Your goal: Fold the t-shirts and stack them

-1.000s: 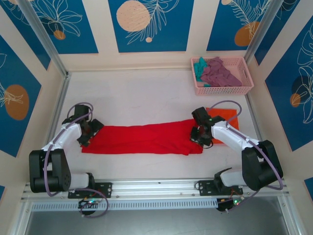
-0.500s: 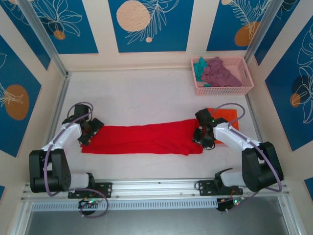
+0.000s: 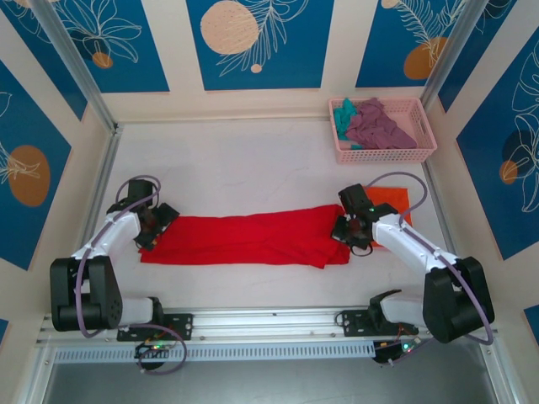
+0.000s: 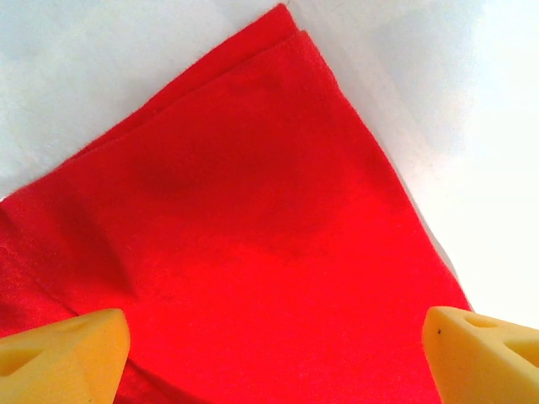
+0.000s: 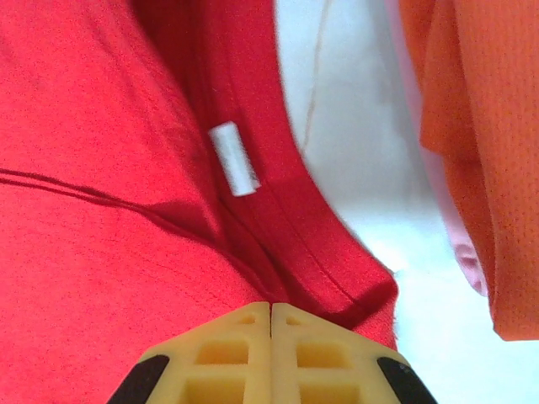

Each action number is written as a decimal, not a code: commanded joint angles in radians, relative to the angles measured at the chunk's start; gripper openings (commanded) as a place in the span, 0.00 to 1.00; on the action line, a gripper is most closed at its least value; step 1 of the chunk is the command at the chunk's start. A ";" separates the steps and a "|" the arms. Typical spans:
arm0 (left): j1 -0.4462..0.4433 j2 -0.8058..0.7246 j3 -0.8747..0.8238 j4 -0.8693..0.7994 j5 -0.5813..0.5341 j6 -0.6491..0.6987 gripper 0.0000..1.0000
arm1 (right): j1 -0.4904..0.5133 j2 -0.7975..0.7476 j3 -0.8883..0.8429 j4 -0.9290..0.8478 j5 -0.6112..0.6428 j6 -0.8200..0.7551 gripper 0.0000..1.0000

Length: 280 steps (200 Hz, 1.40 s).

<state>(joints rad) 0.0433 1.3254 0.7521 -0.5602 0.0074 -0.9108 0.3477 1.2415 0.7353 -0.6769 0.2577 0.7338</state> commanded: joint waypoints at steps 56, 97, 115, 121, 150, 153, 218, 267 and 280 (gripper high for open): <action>-0.005 -0.004 0.006 0.000 0.008 0.015 0.89 | 0.063 0.150 0.176 0.038 0.211 -0.195 0.00; -0.005 -0.008 0.008 0.000 0.005 0.018 0.89 | 0.044 0.195 0.216 0.086 0.228 -0.261 0.00; -0.003 -0.004 0.013 0.001 0.003 0.021 0.88 | 0.034 0.208 0.217 0.105 0.225 -0.267 0.00; -0.005 -0.003 0.014 0.000 0.005 0.022 0.89 | 0.032 0.211 0.216 0.115 0.222 -0.269 0.00; -0.003 -0.001 0.013 0.006 0.007 0.020 0.89 | 0.011 0.252 0.208 0.151 0.181 -0.263 0.00; -0.003 -0.001 0.013 0.006 0.008 0.020 0.88 | 0.010 0.257 0.210 0.150 0.180 -0.261 0.01; -0.036 0.028 0.041 0.036 0.063 0.093 0.89 | 0.083 0.106 0.160 0.115 0.179 -0.141 0.66; -0.053 0.200 0.079 0.109 0.155 0.104 0.88 | 0.211 0.166 0.071 0.189 0.052 0.095 0.48; -0.050 0.228 0.081 0.101 0.138 0.103 0.88 | 0.217 0.206 0.073 0.204 0.032 0.123 0.47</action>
<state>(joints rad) -0.0025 1.5105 0.8112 -0.4698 0.1280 -0.8272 0.5522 1.3865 0.8246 -0.5064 0.3534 0.7277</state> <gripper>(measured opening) 0.883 0.476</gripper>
